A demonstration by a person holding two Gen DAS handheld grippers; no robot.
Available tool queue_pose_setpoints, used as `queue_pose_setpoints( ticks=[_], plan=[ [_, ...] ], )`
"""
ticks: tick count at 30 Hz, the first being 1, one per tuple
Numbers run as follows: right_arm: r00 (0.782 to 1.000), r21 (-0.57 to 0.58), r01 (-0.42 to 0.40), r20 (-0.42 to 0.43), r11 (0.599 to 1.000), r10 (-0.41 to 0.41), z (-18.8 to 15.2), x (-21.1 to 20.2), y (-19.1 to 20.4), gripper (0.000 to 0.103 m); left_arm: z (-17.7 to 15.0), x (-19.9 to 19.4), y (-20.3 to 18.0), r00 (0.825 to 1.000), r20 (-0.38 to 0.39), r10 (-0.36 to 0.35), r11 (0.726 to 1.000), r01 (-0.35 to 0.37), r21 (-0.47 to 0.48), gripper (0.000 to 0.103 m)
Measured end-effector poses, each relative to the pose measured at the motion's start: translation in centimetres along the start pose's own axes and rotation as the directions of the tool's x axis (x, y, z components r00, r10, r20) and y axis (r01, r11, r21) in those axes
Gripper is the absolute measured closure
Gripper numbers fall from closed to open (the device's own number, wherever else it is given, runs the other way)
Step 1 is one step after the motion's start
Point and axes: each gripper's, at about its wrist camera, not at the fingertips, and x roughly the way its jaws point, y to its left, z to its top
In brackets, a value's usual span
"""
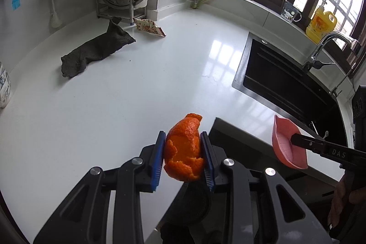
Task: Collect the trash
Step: 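Carry the orange peel with the left gripper while the right gripper carries the pink dish to the bin, then open both grippers over the bin, dropping the peel and pink dish inside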
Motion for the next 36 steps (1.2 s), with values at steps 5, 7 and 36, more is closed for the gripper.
queue_pose_setpoints(
  ticks=[5,7,36],
  plan=[
    [0.998,-0.063,-0.054,-0.014,0.997,0.053,-4.8,-2.0,-2.2,0.099,-4.4,-2.0,-3.6,1.0,-0.009,0.027,0.999,-0.027,-0.035,0.073],
    [0.997,-0.082,-0.079,-0.025,0.993,0.078,-6.8,-2.8,-3.2,0.099,-6.5,-2.7,-4.9,0.999,-0.028,0.024,0.997,-0.026,-0.07,0.073],
    [0.956,-0.078,0.028,-0.288,0.997,-0.05,-25.9,27.8,-16.0,0.099,-33.0,22.1,0.2,0.953,-0.291,0.085,0.985,-0.125,-0.121,0.071]
  ],
)
